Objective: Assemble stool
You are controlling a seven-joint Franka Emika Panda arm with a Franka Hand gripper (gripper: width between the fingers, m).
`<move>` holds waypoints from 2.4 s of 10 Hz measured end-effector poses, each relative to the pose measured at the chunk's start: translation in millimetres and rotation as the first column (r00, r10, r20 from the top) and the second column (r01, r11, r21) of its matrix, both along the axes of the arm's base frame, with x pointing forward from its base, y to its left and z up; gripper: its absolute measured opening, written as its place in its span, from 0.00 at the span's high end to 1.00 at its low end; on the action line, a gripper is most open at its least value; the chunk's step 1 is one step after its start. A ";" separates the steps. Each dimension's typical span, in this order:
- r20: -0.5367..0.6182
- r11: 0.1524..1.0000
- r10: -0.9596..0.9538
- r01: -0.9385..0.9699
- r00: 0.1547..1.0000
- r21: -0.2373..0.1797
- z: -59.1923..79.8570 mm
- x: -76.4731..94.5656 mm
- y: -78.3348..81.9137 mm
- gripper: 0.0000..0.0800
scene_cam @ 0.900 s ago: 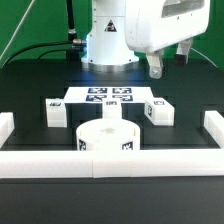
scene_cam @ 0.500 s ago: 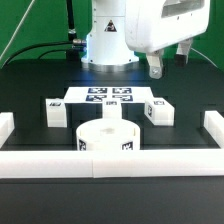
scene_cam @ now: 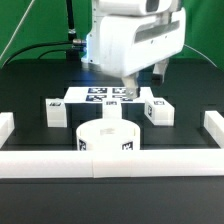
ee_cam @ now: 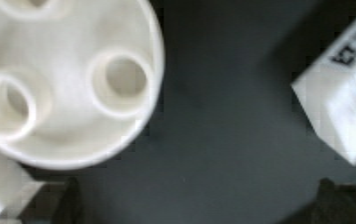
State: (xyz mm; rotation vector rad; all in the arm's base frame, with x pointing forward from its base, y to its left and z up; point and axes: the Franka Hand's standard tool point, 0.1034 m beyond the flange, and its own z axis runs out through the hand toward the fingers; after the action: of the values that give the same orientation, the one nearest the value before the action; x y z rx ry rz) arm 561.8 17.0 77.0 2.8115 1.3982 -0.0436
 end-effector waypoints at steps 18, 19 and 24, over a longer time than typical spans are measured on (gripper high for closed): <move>0.004 0.991 -0.131 0.131 0.991 0.003 -45.9 1.6 -30.1 0.19; 0.004 0.991 -0.130 0.130 0.991 0.002 -46.0 1.7 -33.3 0.19; -0.007 0.991 -0.137 0.137 0.991 0.001 -56.8 -0.4 -37.5 0.19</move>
Offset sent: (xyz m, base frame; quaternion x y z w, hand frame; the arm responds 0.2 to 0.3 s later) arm 0.0000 0.0000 0.0000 0.0000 0.0000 0.0000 1.0000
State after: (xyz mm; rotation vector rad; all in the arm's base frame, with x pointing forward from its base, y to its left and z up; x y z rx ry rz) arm 561.5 -20.5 20.1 2.9068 1.2049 -0.0523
